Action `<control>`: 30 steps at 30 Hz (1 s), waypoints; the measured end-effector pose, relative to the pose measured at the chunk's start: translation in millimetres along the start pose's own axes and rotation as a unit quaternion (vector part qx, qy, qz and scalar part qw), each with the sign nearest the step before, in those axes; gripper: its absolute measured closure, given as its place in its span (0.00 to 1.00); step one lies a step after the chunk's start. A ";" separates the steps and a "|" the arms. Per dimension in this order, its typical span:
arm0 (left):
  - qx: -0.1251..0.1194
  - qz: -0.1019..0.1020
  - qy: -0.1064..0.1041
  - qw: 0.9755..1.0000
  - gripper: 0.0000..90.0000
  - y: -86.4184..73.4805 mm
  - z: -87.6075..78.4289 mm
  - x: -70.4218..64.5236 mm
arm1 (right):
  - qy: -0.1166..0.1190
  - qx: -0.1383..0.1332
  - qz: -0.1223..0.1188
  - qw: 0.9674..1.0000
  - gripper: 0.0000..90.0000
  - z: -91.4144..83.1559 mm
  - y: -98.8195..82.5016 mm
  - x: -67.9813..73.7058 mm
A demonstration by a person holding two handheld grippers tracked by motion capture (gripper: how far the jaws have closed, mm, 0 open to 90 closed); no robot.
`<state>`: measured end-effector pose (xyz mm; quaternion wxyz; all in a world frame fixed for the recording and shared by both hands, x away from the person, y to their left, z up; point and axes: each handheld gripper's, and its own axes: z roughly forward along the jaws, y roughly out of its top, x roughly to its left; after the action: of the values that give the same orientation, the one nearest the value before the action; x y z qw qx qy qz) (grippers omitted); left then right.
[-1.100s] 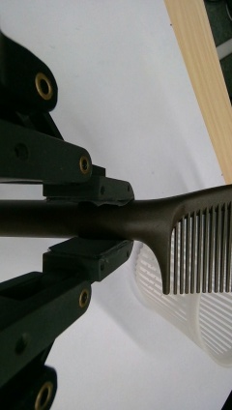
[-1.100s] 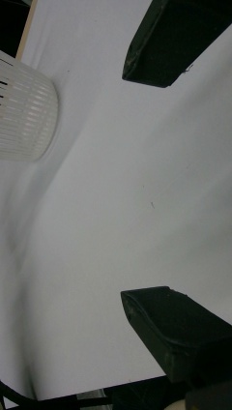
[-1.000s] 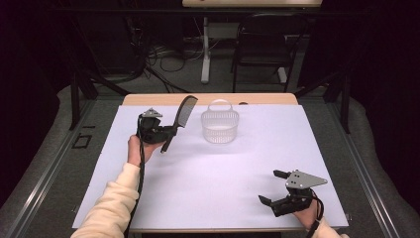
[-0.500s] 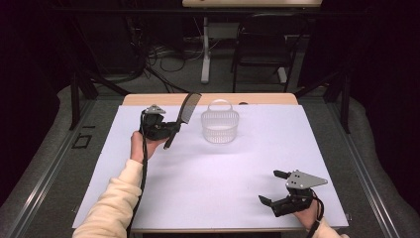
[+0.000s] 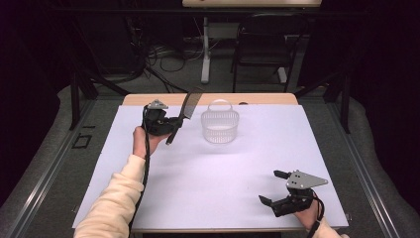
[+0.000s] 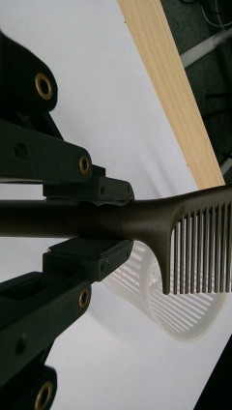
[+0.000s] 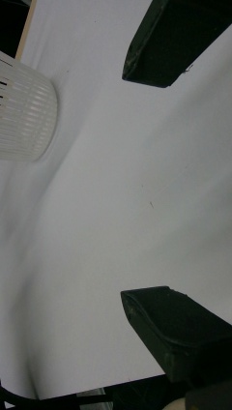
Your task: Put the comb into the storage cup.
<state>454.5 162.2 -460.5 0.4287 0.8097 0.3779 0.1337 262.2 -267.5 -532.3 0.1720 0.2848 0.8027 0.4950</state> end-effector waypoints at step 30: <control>-0.008 0.010 0.004 1.000 0.81 24.2 17.1 -2.2 | 0.002 0.002 0.001 1.000 0.01 -0.6 -0.2 0.2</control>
<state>474.3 142.0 -451.3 0.4323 0.8094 0.3704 0.1440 261.7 -267.9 -532.2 0.1694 0.2847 0.8037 0.4943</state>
